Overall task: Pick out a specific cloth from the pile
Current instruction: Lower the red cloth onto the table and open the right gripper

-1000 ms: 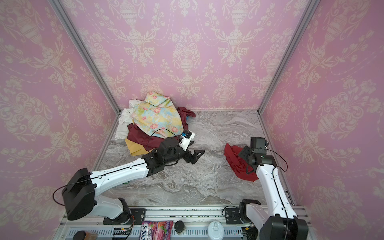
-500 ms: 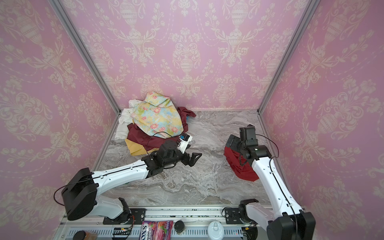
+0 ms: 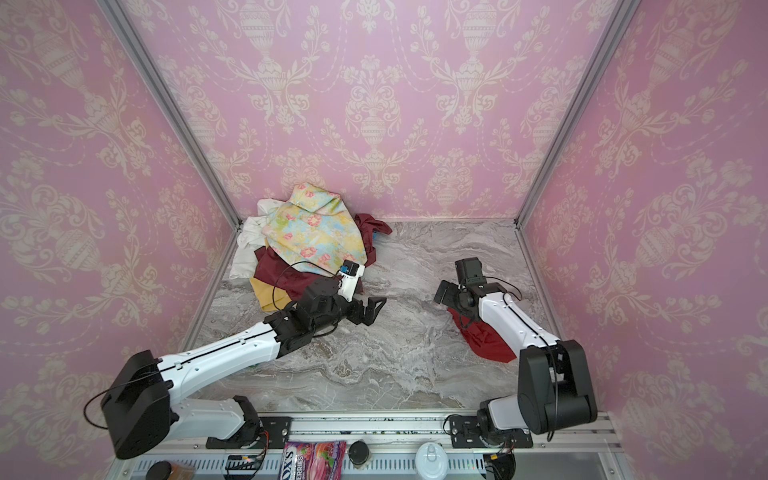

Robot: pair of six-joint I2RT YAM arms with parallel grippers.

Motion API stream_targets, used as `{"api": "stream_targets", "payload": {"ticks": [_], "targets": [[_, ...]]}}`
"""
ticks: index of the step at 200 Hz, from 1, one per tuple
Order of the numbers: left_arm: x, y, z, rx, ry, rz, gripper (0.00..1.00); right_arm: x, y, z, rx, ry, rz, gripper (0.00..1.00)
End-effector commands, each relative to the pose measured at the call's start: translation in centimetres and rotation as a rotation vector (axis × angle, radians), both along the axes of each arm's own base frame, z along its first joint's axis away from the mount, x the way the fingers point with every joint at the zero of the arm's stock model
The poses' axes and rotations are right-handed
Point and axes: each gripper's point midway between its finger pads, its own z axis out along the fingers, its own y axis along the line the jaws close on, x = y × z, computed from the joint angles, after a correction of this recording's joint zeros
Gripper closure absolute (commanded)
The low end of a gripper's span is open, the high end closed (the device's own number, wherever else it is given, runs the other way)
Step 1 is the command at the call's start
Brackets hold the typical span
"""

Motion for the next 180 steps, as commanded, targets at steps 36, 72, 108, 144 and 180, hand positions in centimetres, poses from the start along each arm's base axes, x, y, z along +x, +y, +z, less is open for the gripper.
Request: {"api": "stream_targets", "payload": {"ticks": [36, 72, 108, 144, 180], "targets": [[0.0, 2.6, -0.8, 0.049, 0.028, 0.071, 0.01, -1.4, -4.1, -3.0, 0.078, 0.020, -0.205, 0.00], [0.3, 3.2, -0.5, 0.057, 0.021, 0.086, 0.01, -2.5, -5.9, -3.0, 0.056, 0.029, -0.276, 0.00], [0.6, 3.6, -0.1, 0.068, 0.008, 0.098, 0.01, -3.1, -7.5, -2.4, 0.048, 0.009, -0.332, 0.00], [0.6, 4.1, 0.3, 0.075, -0.003, 0.106, 0.01, -3.0, -8.0, -1.5, 0.062, -0.024, -0.348, 0.00], [1.0, 5.1, 1.0, 0.103, -0.021, 0.132, 0.01, -2.3, -8.3, 1.7, 0.058, -0.128, -0.354, 0.00]]}}
